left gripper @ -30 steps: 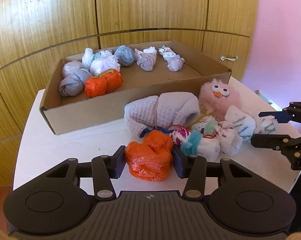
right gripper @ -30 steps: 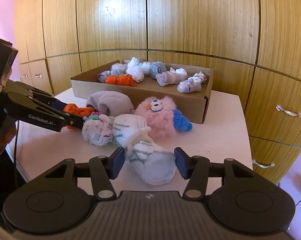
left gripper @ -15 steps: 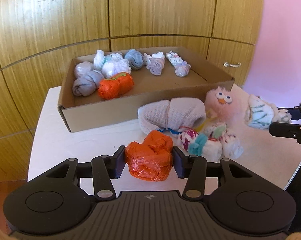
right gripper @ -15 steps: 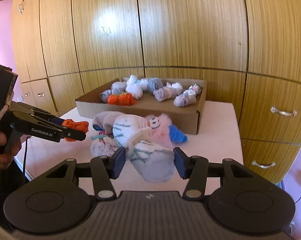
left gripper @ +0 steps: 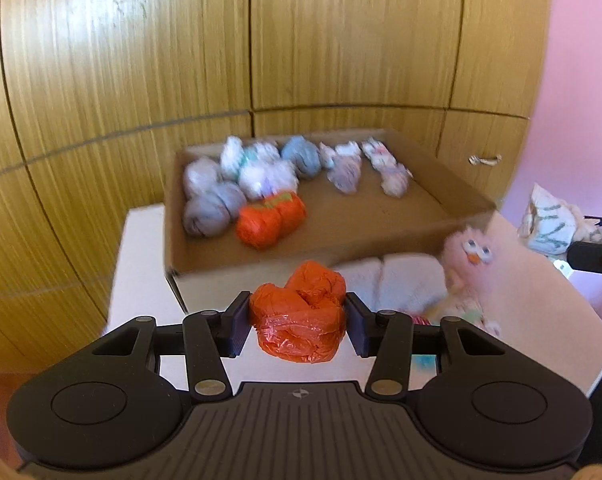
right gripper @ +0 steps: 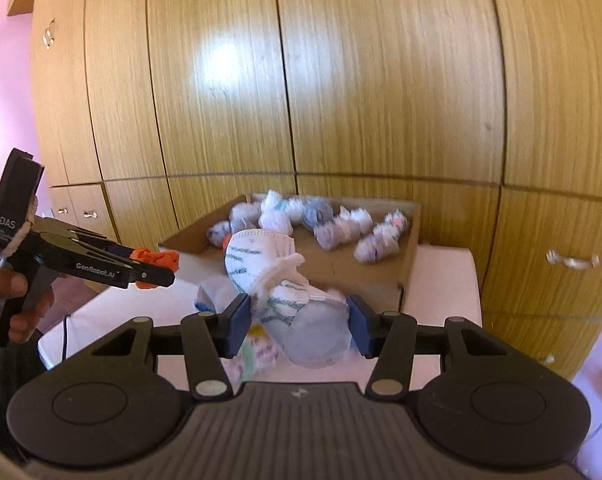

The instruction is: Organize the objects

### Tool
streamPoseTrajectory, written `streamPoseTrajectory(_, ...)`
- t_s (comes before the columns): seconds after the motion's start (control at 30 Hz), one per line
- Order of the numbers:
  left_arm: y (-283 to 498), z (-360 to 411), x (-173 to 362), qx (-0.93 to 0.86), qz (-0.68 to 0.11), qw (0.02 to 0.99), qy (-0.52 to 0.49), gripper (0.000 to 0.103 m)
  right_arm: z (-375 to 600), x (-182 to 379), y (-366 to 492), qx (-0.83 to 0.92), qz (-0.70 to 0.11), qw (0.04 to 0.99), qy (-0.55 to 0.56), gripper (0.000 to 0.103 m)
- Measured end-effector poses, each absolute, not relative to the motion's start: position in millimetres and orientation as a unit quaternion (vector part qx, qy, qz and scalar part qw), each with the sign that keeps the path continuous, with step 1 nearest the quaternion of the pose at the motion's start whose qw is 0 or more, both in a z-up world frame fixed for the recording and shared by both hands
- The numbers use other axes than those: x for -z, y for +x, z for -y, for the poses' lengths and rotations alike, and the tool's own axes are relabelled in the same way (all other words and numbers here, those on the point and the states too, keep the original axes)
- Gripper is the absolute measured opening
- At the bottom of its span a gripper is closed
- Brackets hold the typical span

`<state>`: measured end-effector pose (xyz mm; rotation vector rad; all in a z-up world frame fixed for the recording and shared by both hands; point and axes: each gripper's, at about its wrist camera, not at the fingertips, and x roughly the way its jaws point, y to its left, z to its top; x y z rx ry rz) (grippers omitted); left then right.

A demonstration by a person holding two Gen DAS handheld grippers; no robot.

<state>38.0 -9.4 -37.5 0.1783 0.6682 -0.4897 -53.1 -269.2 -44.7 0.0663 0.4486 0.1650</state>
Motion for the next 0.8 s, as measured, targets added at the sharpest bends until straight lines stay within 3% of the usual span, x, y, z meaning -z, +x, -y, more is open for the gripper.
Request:
streamPoseTrajectory(0.33,99.4,14.9,10.3,0.222,-0.326,0.913,0.104,0.055,266.0,20.3,25.1,-0.122,-0.229,0.966,0.012,0.048)
streamPoseTrajectory(0.8,145.0,23.5,46.2,0.218,-0.378,0.888,0.146,0.056,236.4,64.4,121.4,-0.168,-0.318,0.933,-0.008,0.048)
